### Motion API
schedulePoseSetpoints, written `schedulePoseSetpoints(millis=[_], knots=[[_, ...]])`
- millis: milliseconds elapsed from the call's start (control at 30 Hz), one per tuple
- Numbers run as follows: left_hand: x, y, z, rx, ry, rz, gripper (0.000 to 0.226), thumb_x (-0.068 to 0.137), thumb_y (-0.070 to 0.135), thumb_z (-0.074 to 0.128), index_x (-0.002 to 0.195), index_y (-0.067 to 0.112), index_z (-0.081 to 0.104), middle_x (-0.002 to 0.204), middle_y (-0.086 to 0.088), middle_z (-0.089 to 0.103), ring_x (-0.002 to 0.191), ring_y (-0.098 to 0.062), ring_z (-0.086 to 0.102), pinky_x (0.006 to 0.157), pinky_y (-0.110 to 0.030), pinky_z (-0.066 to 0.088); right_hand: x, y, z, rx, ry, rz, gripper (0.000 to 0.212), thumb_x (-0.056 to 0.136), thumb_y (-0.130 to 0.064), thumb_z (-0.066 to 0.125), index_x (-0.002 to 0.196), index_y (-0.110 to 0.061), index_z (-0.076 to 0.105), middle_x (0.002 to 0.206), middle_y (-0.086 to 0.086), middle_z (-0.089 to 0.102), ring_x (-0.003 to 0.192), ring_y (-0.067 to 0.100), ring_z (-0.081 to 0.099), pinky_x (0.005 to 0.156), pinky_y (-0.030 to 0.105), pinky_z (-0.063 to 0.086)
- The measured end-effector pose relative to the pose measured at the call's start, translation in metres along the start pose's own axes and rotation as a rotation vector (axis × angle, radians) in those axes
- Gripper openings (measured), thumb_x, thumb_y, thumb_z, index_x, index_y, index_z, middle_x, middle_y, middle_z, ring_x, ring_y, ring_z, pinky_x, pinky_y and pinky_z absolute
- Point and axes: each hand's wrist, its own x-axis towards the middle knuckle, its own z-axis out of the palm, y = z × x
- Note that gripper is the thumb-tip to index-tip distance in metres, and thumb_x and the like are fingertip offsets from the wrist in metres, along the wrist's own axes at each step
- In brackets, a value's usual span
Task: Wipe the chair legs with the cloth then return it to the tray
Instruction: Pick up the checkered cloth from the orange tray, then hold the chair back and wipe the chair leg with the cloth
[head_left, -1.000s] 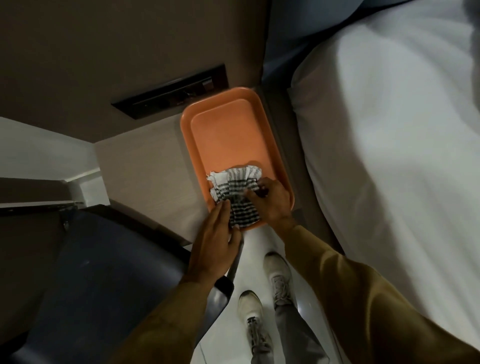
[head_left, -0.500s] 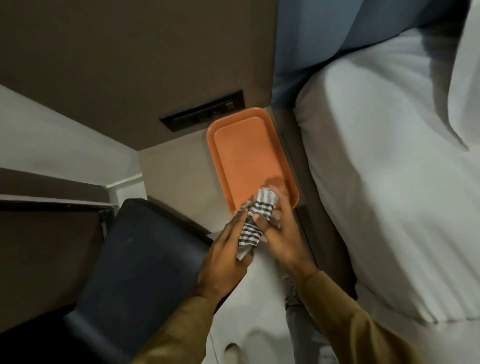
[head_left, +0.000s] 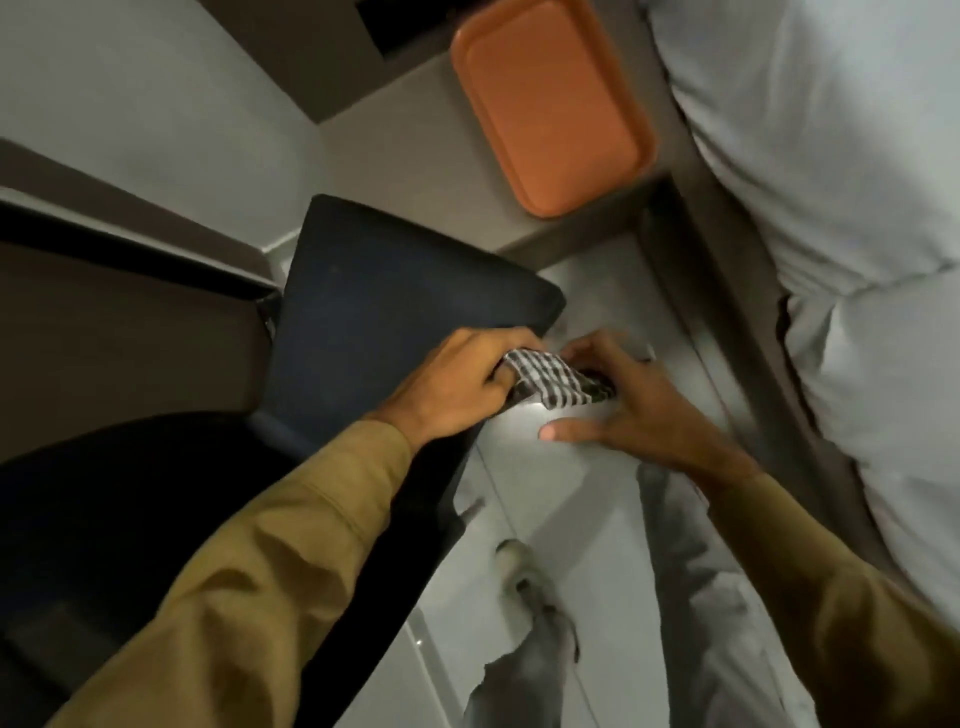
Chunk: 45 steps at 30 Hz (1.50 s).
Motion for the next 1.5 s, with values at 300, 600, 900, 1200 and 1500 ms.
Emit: schedulePoseSetpoints(millis=[300, 600, 900, 1200, 1500], knots=[[-0.049, -0.059, 0.087, 0.322, -0.036, 0.040, 0.039, 0.112, 0.025, 0.056, 0.150, 0.020, 0.060, 0.146, -0.001, 0.063, 0.136, -0.023, 0.060, 0.118, -0.050, 0.049, -0.078, 0.102, 0.155, 0.342, 0.394, 0.152, 0.035, 0.102, -0.039, 0.068, 0.129, -0.019, 0.074, 0.121, -0.005, 0.082, 0.115, 0.007, 0.076, 0.105, 0.041, 0.061], [-0.041, -0.137, 0.171, 0.838, 0.122, 0.132, 0.070, 0.113, 0.032, 0.046, 0.172, 0.005, 0.021, 0.183, -0.020, 0.012, 0.171, -0.037, 0.013, 0.139, -0.059, 0.016, -0.084, 0.218, 0.274, 0.477, 0.529, 0.544, 0.029, 0.106, -0.014, 0.061, 0.129, 0.002, 0.066, 0.111, 0.026, 0.079, 0.100, 0.040, 0.076, 0.083, 0.035, 0.060], [-0.012, -0.207, 0.208, 0.942, 0.296, 0.234, 0.083, 0.113, 0.055, 0.034, 0.173, 0.001, 0.012, 0.176, -0.038, 0.010, 0.168, -0.051, 0.009, 0.140, -0.060, 0.010, -0.042, 0.188, 0.369, 0.733, 0.345, 0.469, 0.025, 0.112, -0.033, 0.049, 0.121, -0.016, 0.064, 0.096, 0.008, 0.074, 0.087, 0.030, 0.073, 0.086, 0.049, 0.061], [-0.002, -0.225, 0.219, 0.852, 0.436, 0.335, 0.078, 0.110, 0.055, 0.034, 0.174, 0.013, 0.019, 0.176, -0.034, 0.013, 0.171, -0.040, 0.004, 0.140, -0.057, 0.009, -0.025, 0.184, 0.427, 1.089, 0.430, 0.528, 0.034, 0.112, -0.030, 0.046, 0.132, -0.016, 0.070, 0.136, 0.006, 0.074, 0.123, 0.004, 0.067, 0.109, 0.022, 0.050], [-0.001, -0.227, 0.221, 0.845, 0.451, 0.339, 0.076, 0.109, 0.053, 0.033, 0.172, 0.010, 0.025, 0.173, -0.040, 0.016, 0.166, -0.051, 0.013, 0.141, -0.055, 0.007, 0.040, 0.270, 0.449, 1.172, 0.384, 0.768, 0.054, 0.112, -0.046, 0.038, 0.147, -0.011, 0.061, 0.145, 0.016, 0.067, 0.139, 0.027, 0.060, 0.124, 0.034, 0.044]])
